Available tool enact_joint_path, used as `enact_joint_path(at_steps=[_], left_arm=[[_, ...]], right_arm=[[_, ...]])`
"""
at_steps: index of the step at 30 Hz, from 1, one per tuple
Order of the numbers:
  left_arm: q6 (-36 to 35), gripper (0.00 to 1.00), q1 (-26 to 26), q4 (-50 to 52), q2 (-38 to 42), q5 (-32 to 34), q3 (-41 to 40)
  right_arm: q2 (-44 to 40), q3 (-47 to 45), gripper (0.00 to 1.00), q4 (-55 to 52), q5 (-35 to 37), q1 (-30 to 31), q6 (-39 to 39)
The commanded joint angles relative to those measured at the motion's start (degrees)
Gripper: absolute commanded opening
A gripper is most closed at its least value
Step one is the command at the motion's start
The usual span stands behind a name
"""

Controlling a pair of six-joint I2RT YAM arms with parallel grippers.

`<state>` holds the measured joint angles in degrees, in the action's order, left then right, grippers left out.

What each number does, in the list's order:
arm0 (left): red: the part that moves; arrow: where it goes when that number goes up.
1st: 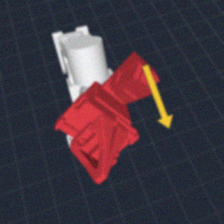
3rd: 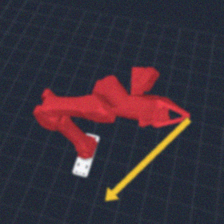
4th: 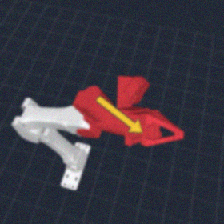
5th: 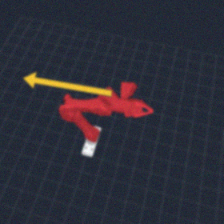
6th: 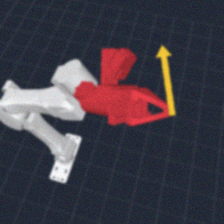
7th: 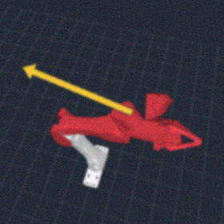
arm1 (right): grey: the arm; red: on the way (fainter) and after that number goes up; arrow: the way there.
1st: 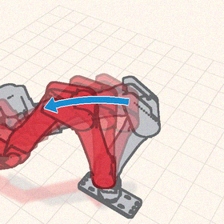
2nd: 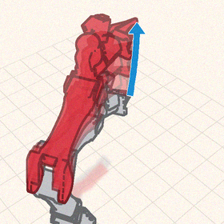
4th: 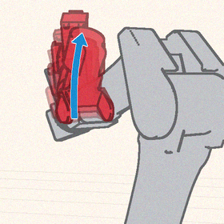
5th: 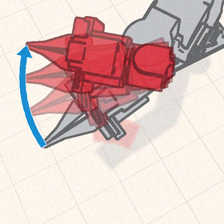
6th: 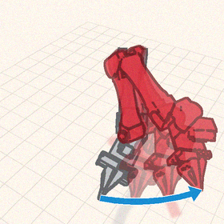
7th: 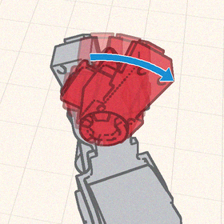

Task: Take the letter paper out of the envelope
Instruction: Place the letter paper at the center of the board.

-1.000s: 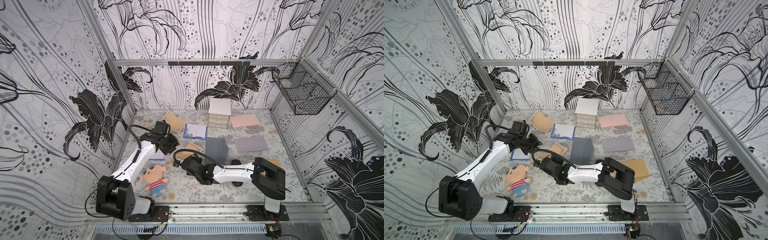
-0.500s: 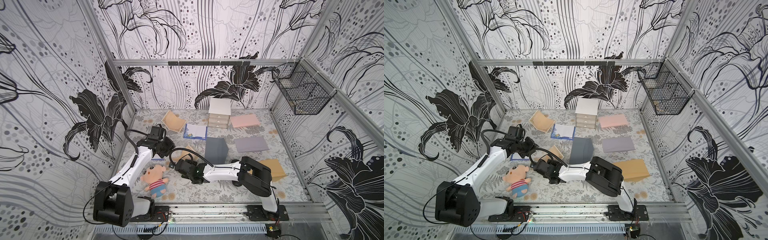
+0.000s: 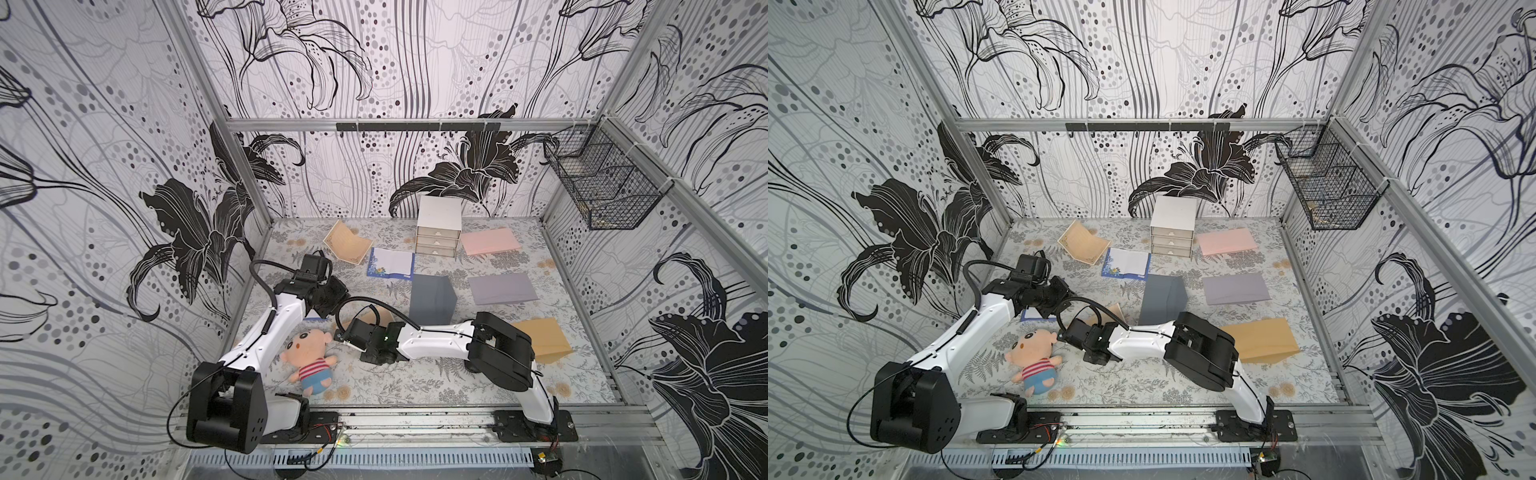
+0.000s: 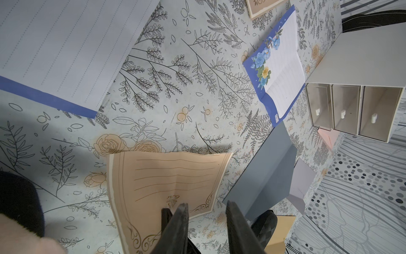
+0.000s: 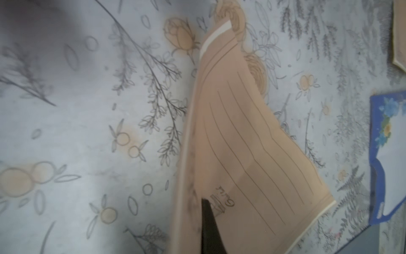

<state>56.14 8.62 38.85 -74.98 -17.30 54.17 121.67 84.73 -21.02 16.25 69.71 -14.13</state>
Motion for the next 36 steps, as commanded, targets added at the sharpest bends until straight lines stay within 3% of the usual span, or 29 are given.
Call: enact_joint_path(at_steps=[1,15,23,32,36], left_arm=[[-2.3,0.32,-0.5,1.6,1.0,2.0,1.7],[-3.1,0.31,-0.8,2.6,1.2,2.1,4.1],[-3.6,0.31,-0.8,3.9,2.4,3.1,4.8],[-6.9,0.32,-2.4,5.5,-1.8,2.7,9.4],[-6.8,0.33,-2.7,4.5,-3.0,2.1,10.1]], right_arm=[[2.2,3.5,0.0,-9.8,-7.8,-0.7,1.5],[10.6,19.1,0.0,-30.2,-24.4,-5.7,3.9],[7.4,17.7,0.0,-26.7,-20.8,-6.3,4.5],[-2.6,7.8,0.28,-15.1,-9.2,-3.8,5.1],[-5.9,5.0,0.37,-13.3,-8.7,-2.5,5.6]])
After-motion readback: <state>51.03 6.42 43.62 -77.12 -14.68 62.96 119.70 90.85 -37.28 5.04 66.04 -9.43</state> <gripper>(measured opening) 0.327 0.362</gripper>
